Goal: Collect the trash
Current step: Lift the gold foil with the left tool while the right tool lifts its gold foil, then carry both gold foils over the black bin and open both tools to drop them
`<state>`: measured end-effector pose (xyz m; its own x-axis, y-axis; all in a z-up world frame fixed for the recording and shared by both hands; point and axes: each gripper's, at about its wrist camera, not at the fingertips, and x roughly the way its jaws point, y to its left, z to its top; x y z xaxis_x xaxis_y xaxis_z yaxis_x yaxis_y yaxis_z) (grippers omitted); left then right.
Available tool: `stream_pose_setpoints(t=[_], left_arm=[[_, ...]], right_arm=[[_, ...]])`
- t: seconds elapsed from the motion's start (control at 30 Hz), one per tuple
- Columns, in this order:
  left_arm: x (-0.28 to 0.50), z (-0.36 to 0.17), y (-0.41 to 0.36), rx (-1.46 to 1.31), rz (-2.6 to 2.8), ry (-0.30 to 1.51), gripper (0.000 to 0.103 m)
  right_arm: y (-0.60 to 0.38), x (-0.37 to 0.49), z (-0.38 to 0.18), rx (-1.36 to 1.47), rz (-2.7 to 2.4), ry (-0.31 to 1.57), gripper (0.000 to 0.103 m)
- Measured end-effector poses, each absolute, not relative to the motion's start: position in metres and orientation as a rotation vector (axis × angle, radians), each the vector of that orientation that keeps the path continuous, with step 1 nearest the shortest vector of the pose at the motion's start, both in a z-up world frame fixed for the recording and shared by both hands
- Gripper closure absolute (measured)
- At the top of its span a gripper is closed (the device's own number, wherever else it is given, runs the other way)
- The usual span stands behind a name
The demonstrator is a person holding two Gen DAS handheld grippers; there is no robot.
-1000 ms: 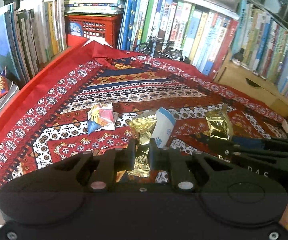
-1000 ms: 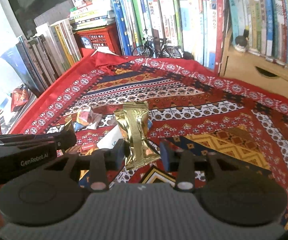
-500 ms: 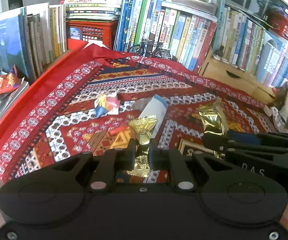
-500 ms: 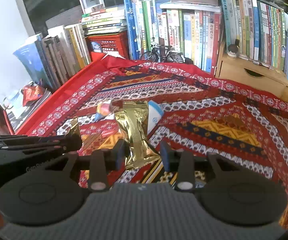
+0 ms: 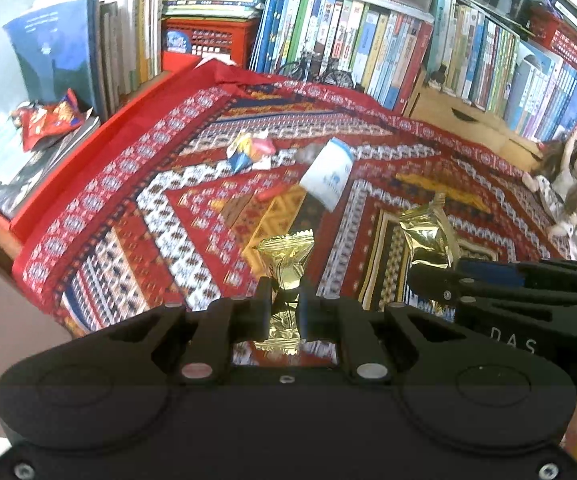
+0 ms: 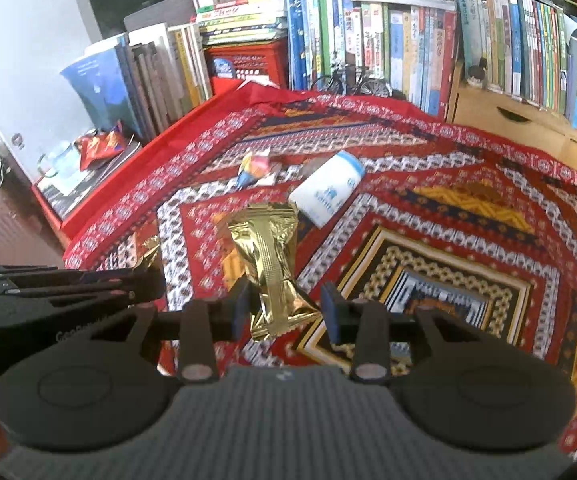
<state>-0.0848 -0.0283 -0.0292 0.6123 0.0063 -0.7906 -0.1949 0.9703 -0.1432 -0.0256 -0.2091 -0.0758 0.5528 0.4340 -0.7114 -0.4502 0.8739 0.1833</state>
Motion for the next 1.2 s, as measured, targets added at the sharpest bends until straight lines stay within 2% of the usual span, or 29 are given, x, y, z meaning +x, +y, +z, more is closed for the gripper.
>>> stream_pose_setpoints(t=[0.6,1.2], left_arm=[[-0.177,-0.081,-0.012,-0.232,0.114,1.004,0.09],[-0.214,-0.156,-0.008,-0.265,0.147,1.154,0.09]], right_arm=[[-0.19,-0.12,-0.124,-0.052,0.523,0.937,0.06],[-0.181,-0.155,-0.194,-0.111,0.526,1.098,0.06]])
